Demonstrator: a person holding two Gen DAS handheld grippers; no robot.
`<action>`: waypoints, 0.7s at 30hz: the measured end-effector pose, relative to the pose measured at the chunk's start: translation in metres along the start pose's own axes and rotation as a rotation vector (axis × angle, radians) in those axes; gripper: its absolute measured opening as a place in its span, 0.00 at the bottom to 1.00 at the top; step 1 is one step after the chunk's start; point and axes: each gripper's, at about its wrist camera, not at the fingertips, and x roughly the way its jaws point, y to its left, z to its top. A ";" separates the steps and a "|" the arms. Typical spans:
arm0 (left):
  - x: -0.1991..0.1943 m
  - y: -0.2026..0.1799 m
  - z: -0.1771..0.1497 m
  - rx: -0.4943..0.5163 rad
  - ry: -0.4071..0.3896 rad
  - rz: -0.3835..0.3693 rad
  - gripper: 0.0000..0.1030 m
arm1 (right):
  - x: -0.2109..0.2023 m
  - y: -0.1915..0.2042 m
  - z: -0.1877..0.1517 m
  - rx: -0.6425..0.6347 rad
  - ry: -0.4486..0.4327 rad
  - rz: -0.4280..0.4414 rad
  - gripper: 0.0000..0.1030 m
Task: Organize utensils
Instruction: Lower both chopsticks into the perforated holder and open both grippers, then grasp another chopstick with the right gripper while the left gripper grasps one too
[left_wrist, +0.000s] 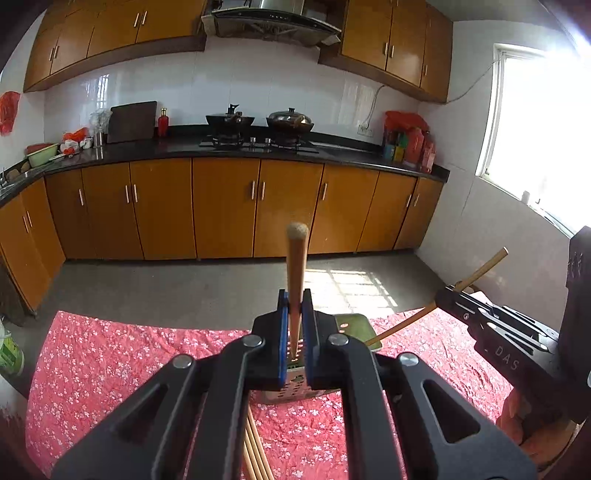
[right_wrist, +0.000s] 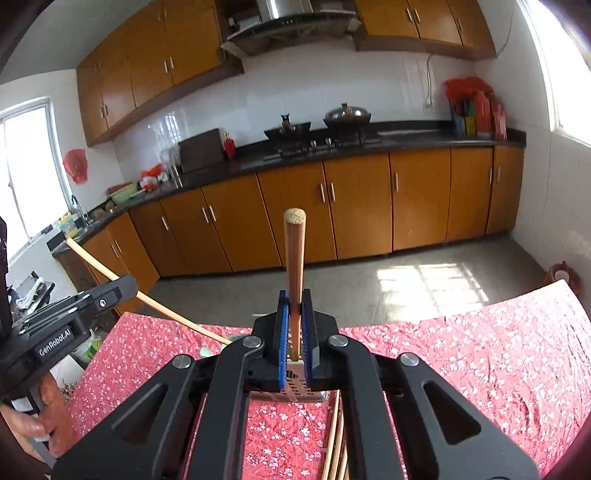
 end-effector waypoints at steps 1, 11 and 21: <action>0.004 0.001 -0.001 -0.002 0.010 0.005 0.08 | 0.001 0.000 0.000 0.005 0.008 -0.005 0.07; -0.009 0.010 -0.005 -0.028 -0.019 0.024 0.19 | -0.014 -0.002 -0.003 0.018 -0.049 -0.035 0.23; -0.069 0.041 -0.043 -0.062 -0.078 0.093 0.27 | -0.065 -0.037 -0.044 0.050 -0.069 -0.147 0.29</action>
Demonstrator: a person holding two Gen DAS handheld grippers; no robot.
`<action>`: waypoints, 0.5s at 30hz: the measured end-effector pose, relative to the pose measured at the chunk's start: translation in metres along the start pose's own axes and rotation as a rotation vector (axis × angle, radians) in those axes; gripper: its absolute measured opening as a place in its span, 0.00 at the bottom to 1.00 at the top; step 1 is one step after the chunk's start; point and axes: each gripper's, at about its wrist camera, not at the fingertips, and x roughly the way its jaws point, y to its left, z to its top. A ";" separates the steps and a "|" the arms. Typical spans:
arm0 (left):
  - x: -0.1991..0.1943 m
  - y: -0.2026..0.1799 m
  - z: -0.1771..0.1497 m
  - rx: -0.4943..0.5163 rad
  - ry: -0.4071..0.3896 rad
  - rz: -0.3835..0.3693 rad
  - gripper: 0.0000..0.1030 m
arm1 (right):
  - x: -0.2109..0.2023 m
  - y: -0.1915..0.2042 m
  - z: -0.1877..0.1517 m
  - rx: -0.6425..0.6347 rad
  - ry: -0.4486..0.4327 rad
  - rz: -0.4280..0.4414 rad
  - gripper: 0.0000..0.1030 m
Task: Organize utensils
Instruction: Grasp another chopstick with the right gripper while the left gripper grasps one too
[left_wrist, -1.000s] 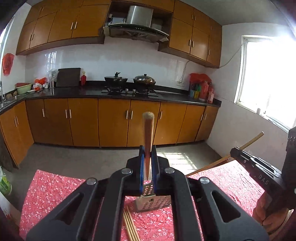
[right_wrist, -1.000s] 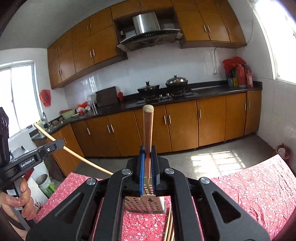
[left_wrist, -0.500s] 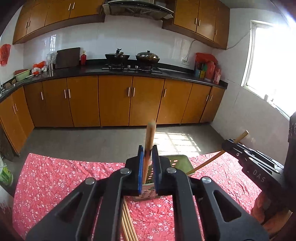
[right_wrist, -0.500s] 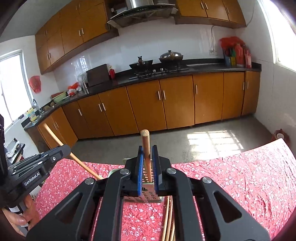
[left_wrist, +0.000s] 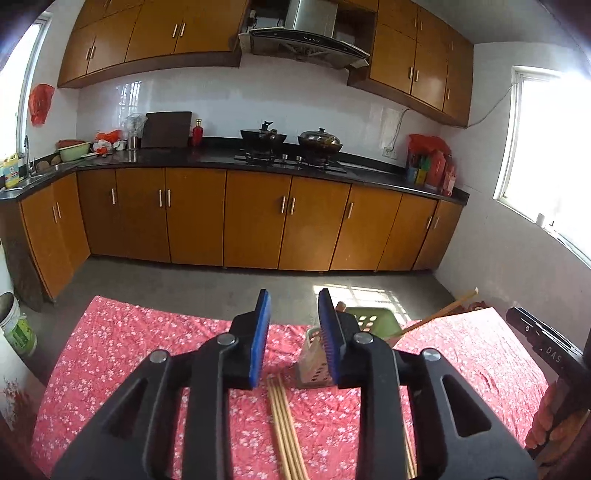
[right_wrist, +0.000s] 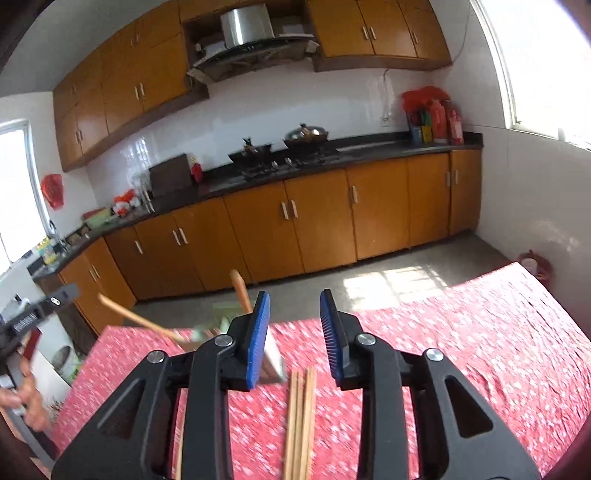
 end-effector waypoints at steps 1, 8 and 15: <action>-0.002 0.005 -0.008 0.000 0.010 0.011 0.27 | 0.005 -0.005 -0.013 -0.005 0.034 -0.016 0.29; 0.011 0.035 -0.086 0.003 0.166 0.112 0.27 | 0.070 -0.022 -0.128 0.020 0.389 0.032 0.15; 0.022 0.038 -0.141 0.003 0.269 0.084 0.27 | 0.085 -0.015 -0.179 0.054 0.485 0.068 0.13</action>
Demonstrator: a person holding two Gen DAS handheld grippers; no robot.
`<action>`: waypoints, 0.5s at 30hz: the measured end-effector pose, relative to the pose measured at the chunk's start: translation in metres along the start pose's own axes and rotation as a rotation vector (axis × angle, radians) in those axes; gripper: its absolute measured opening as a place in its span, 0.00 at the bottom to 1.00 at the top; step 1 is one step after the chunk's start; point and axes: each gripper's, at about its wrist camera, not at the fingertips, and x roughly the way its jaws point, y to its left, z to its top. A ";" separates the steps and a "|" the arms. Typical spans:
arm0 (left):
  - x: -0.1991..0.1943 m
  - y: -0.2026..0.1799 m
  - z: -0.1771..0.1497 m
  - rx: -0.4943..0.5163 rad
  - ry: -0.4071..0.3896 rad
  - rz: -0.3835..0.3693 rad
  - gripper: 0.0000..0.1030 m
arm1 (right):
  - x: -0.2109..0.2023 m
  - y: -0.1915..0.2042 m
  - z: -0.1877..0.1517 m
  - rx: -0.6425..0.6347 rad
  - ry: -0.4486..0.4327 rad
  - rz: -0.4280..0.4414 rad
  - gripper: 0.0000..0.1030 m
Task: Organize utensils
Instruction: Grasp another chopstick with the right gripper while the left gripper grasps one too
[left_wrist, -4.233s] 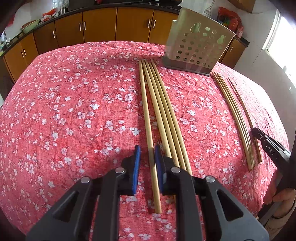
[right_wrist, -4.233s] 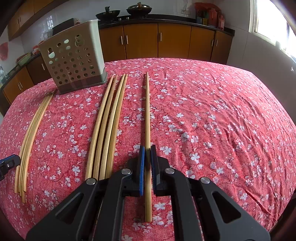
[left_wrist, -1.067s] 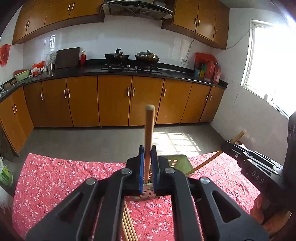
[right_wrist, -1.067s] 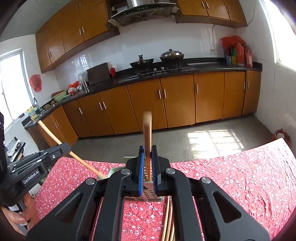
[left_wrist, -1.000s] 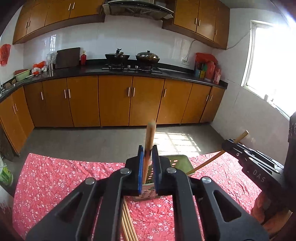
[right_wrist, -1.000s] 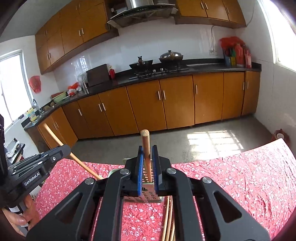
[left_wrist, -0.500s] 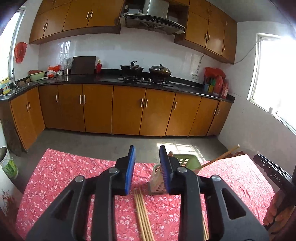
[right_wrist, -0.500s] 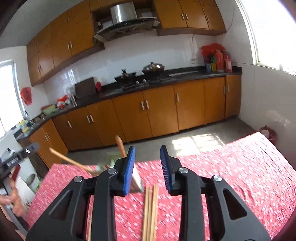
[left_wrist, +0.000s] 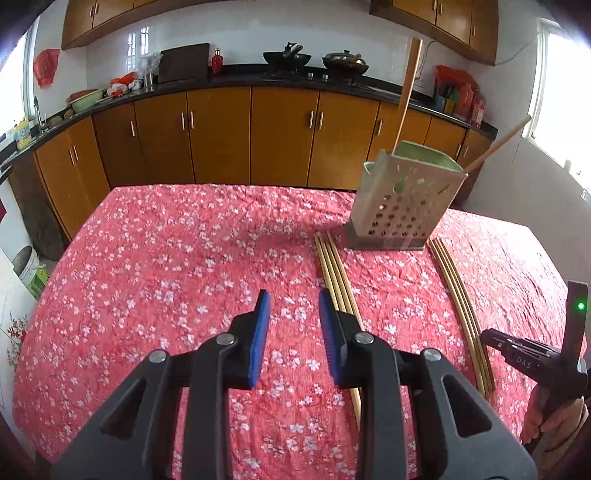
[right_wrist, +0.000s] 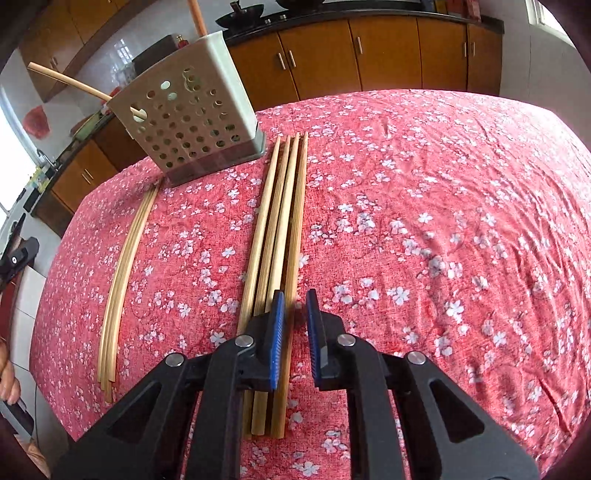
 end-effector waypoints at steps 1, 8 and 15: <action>0.002 0.000 -0.004 0.000 0.010 -0.008 0.27 | 0.001 0.001 -0.003 0.001 0.000 0.000 0.13; 0.016 -0.010 -0.016 -0.020 0.067 -0.082 0.27 | 0.009 0.017 0.001 -0.080 -0.009 -0.093 0.07; 0.038 -0.021 -0.040 -0.025 0.159 -0.189 0.21 | 0.006 -0.014 0.011 0.049 -0.052 -0.169 0.07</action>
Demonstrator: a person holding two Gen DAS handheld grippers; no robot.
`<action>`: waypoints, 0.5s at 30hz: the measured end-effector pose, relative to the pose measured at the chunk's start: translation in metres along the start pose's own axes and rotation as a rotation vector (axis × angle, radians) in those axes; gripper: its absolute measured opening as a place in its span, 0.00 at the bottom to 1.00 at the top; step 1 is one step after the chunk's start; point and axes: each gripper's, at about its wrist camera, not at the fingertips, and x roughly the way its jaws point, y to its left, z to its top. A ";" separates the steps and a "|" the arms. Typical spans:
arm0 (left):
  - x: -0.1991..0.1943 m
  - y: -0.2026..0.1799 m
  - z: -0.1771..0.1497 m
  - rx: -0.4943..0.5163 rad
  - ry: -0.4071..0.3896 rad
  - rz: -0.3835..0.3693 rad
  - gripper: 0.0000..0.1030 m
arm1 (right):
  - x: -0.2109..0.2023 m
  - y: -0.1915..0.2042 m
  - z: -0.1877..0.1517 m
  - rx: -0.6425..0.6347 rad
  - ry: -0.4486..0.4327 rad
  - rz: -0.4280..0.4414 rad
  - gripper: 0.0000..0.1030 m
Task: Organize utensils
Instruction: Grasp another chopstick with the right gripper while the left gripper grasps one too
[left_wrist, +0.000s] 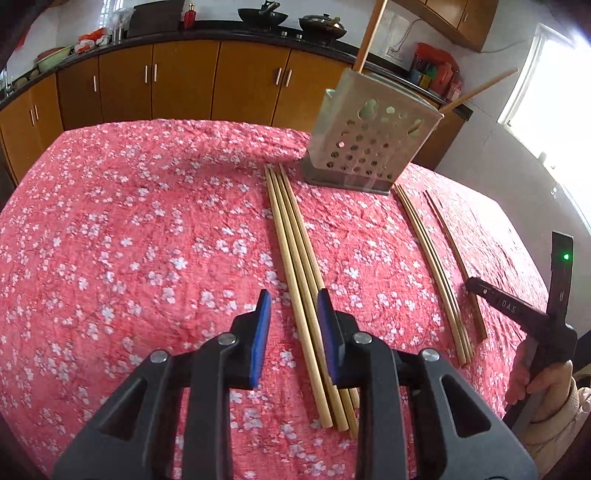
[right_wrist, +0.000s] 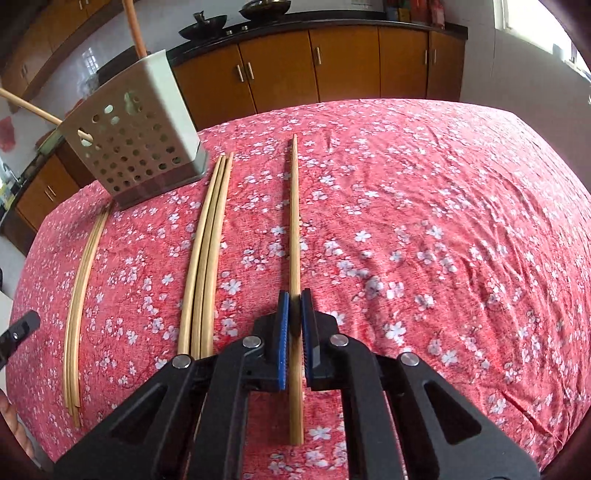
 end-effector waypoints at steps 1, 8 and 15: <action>0.003 -0.003 -0.002 0.006 0.014 -0.003 0.20 | 0.000 -0.001 0.000 -0.002 -0.001 -0.001 0.07; 0.021 -0.008 -0.013 0.022 0.063 0.025 0.11 | -0.003 -0.002 -0.001 -0.013 -0.003 -0.001 0.07; 0.025 -0.008 -0.010 0.037 0.067 0.095 0.09 | 0.000 0.005 0.000 -0.053 -0.010 -0.024 0.08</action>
